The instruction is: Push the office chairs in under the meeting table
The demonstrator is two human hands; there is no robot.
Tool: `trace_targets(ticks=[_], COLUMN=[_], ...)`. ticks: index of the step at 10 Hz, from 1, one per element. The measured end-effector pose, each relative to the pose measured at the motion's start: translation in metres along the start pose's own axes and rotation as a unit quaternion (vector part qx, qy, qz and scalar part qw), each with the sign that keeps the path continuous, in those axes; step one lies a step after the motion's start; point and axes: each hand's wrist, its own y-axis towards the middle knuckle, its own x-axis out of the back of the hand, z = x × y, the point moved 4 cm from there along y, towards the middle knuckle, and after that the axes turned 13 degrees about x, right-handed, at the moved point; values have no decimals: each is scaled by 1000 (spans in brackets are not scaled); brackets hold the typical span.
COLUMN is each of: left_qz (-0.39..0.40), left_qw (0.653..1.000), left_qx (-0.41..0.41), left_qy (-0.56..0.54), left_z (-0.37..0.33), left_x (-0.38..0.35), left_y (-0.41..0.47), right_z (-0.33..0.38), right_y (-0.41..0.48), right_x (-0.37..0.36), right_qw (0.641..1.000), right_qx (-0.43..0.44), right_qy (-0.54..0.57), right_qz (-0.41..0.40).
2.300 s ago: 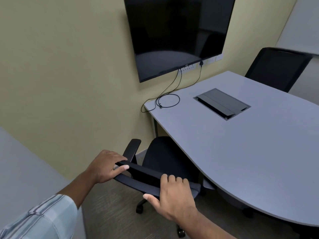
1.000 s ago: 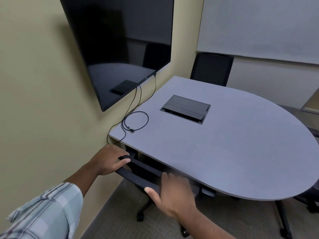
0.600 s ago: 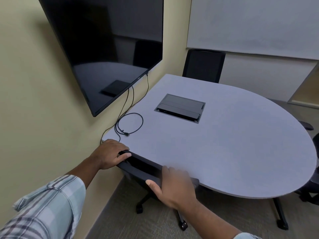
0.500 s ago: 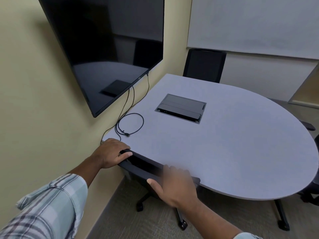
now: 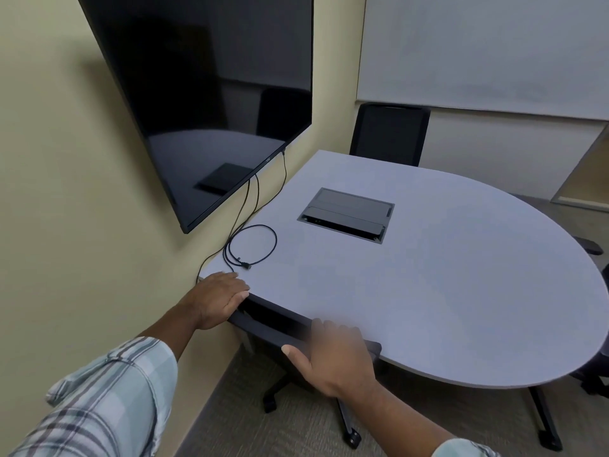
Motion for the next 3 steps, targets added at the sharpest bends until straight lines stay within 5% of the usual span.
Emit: trace_targets(ticks=[3], left_qz=[5], left_qw=[992], left_qx=[99], left_qy=[84], left_z=[-40], left_x=[25], left_y=[-10], right_z=[-18], right_y=[-3], right_x=[9], right_qw=[996], right_qx=[-4], right_qy=[79], right_qz=[51])
